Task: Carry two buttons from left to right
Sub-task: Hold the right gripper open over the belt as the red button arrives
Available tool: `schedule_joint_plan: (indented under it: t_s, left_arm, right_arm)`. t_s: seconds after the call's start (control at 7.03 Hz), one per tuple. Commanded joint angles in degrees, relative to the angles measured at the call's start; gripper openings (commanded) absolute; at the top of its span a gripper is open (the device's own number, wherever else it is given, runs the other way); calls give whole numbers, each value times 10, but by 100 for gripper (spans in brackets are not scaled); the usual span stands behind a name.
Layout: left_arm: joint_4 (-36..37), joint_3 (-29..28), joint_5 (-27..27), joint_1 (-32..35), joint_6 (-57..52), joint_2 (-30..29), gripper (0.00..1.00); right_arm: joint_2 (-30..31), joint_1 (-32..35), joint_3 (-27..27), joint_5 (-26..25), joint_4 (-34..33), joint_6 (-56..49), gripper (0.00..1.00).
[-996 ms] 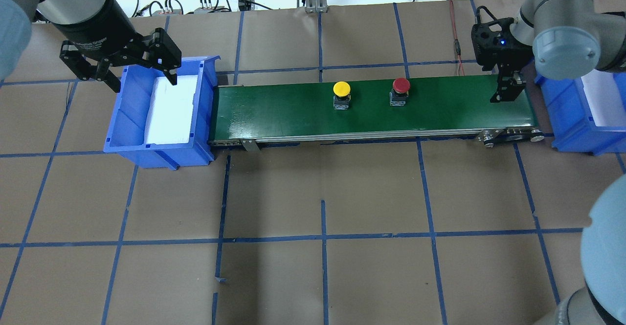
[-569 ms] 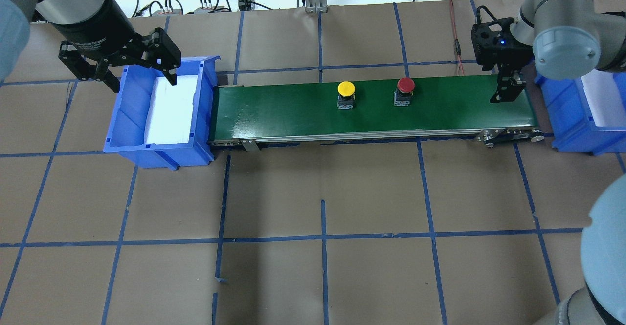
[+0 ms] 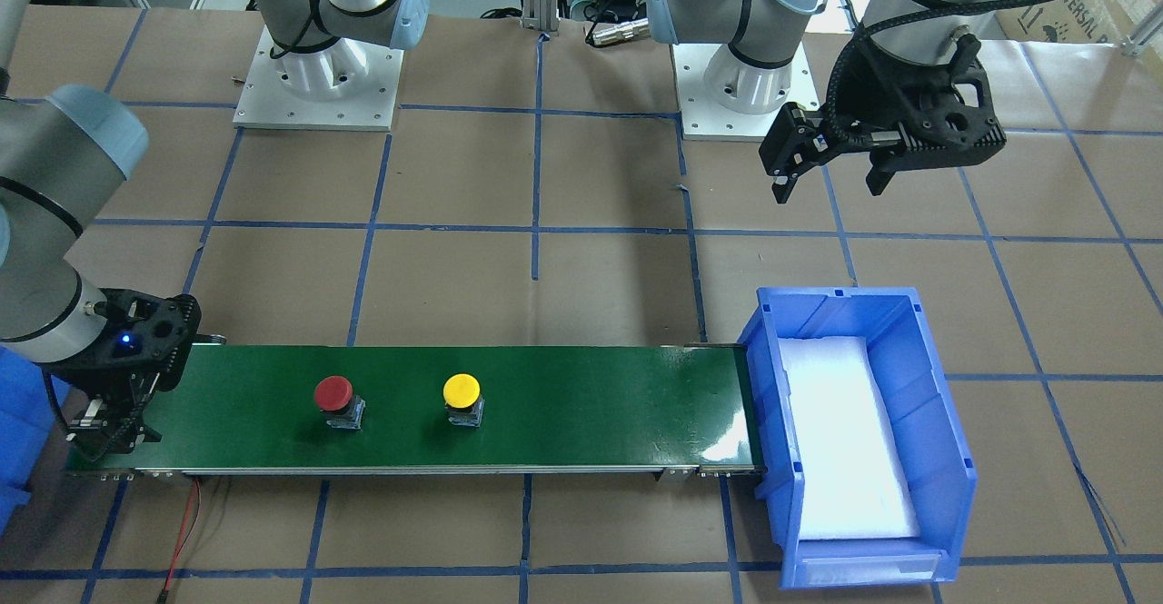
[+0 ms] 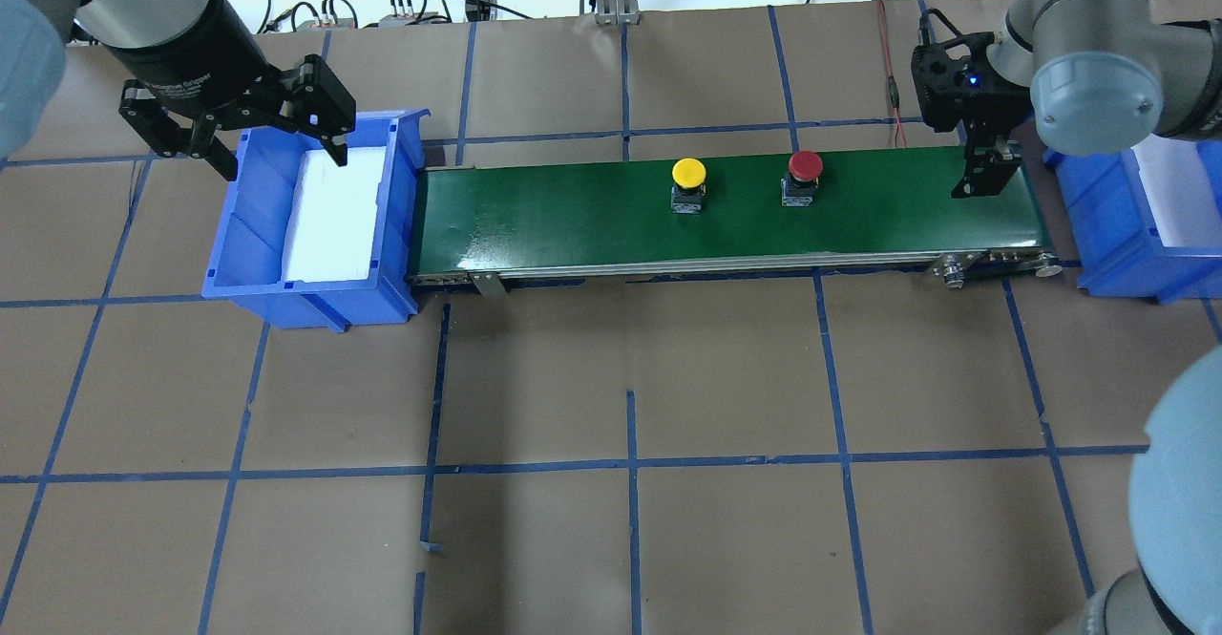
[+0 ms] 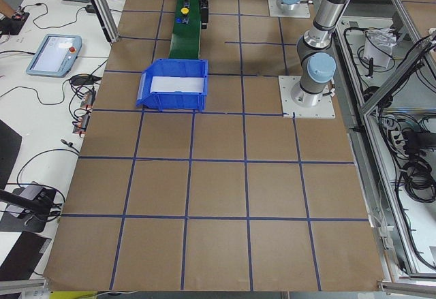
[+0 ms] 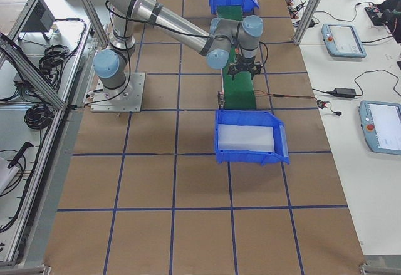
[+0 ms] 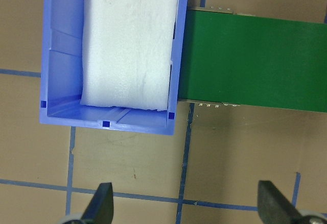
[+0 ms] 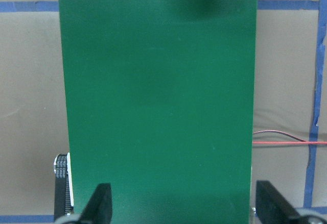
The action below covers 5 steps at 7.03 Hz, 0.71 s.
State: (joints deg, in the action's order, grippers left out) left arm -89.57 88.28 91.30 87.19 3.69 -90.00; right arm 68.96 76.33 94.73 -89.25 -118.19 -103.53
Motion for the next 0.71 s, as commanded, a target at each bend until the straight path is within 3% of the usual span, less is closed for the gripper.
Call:
schedule_joint_plan:
  t_s: [0.0,0.57]
  left_arm:
    - [0,1,2,0,0,1,100]
    - [0,1,2,0,0,0,100]
  right_arm:
    - [5,1,0,1,0,2,99]
    - [13,1,13,2,0,5,100]
